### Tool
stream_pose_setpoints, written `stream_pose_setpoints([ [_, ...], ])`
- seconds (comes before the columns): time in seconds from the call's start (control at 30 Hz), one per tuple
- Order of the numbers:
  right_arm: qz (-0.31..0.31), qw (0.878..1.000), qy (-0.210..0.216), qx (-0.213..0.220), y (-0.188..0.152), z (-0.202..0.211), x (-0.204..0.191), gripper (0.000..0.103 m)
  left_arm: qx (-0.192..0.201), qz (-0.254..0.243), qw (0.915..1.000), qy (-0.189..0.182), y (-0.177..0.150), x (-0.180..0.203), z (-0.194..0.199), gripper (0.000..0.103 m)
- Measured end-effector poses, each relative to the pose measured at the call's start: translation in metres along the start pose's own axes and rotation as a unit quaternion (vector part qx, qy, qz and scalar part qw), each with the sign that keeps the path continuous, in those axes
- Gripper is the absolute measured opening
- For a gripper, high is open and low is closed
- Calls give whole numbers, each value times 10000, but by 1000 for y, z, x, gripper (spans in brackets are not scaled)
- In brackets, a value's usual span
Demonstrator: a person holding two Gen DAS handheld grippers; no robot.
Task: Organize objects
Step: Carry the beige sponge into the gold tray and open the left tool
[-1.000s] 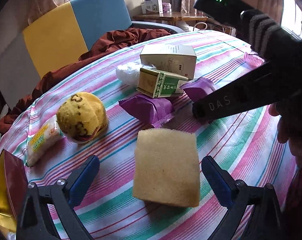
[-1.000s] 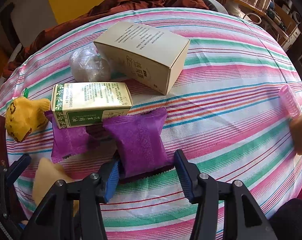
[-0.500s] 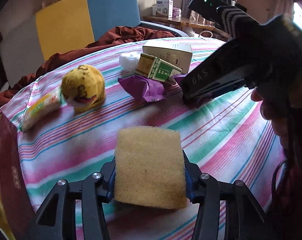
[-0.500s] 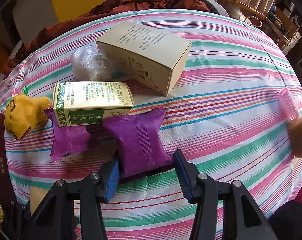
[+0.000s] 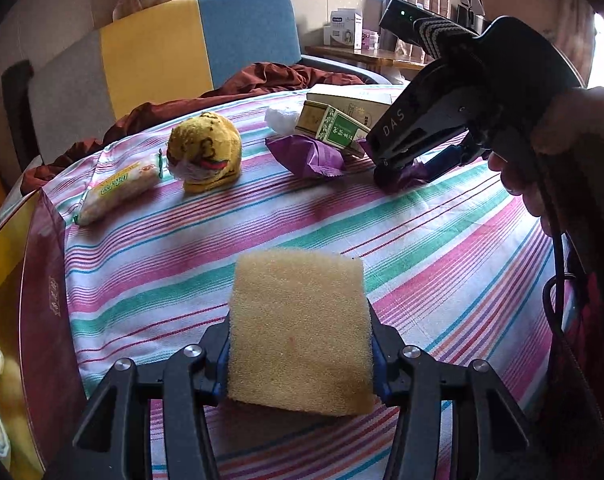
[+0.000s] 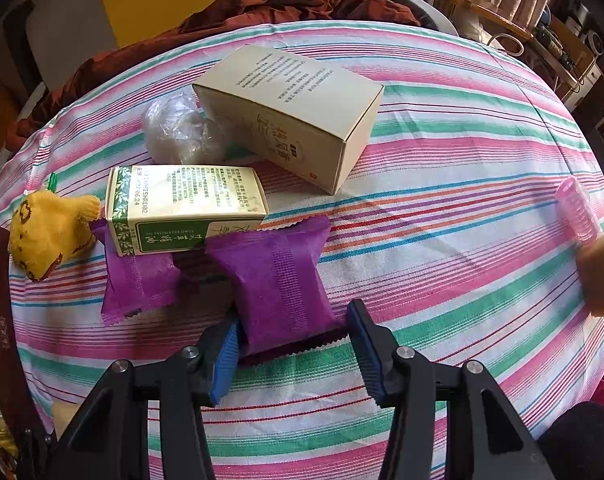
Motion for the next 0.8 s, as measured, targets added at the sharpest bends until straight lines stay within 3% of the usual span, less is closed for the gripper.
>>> stream_pose_setpoints([
  [0.43, 134, 9998, -104, 99, 14, 4, 24, 52, 116, 94, 9999, -46, 6, 0, -6, 57],
  [0.8, 199, 9994, -208, 209, 30, 7, 49, 51, 8, 180, 9998, -30, 10, -6, -3, 53],
])
Point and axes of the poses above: each gripper's, at about its wrist camera, not at the fingertips, and z roughly against the way its jaws point, x to its right, y to its top, the point moved 8 cm from there along -z, roughly the way its jaws point, and after that the axes turned 5 degrees about x, right-handed, at the moved point
